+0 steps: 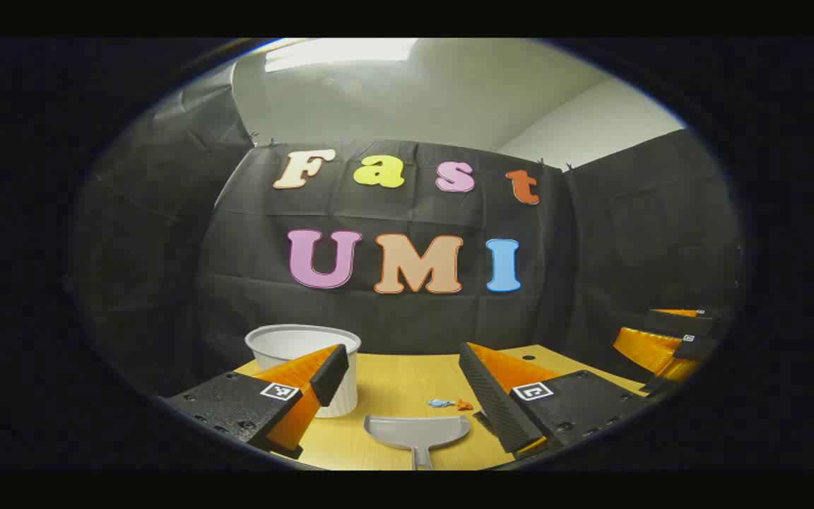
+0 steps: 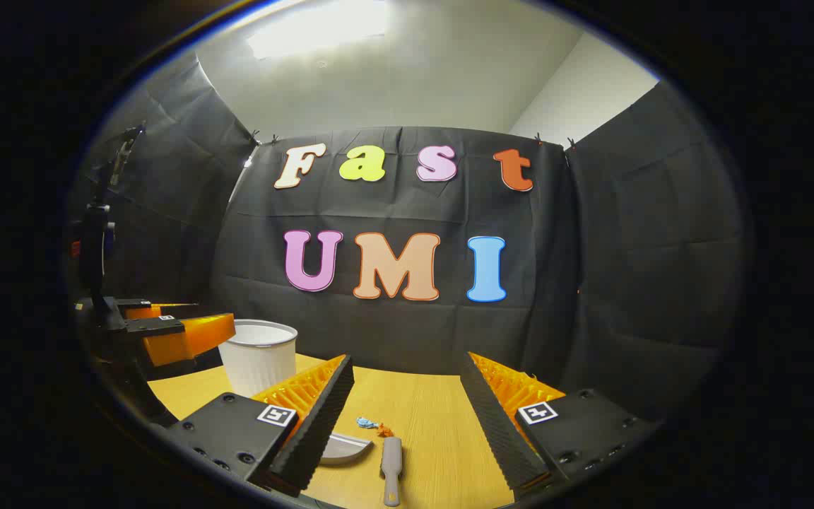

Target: Pick up the small broom and dustpan from the desktop, sweep the trash into the dustpan with the broom, and then empty the trash into the garbage bin.

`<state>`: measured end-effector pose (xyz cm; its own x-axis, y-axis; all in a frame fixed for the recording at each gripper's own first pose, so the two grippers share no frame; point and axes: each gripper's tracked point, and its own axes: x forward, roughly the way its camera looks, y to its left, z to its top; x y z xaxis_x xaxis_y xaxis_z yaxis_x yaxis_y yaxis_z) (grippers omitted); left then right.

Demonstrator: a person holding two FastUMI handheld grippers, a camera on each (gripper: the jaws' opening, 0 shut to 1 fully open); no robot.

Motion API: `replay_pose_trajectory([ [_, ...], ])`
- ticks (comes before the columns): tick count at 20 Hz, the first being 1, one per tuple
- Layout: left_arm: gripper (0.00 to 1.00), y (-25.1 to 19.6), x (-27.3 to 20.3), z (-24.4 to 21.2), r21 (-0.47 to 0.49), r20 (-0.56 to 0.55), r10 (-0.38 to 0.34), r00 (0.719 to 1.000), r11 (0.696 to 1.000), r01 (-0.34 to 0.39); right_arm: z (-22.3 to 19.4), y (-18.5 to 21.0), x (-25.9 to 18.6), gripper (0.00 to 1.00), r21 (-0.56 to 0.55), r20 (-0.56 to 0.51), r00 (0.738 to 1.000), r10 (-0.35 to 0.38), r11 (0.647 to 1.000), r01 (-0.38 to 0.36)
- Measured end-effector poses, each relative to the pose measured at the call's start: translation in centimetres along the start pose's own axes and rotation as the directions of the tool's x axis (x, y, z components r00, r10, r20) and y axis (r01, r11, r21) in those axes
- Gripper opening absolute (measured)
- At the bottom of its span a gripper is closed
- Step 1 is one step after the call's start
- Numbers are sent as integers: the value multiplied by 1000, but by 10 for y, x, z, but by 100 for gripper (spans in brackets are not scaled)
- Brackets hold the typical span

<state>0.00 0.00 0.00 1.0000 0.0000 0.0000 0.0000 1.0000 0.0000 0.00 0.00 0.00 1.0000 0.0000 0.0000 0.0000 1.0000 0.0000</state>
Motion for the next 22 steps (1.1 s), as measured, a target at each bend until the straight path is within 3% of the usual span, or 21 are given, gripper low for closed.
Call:
replay_pose_trajectory([
  [22, 94, 3, 5, -16, -23, -46, 5, 999, 1000, -6, -7, -1, 7, 98, -8, -33, 999, -3, 1000, 3],
])
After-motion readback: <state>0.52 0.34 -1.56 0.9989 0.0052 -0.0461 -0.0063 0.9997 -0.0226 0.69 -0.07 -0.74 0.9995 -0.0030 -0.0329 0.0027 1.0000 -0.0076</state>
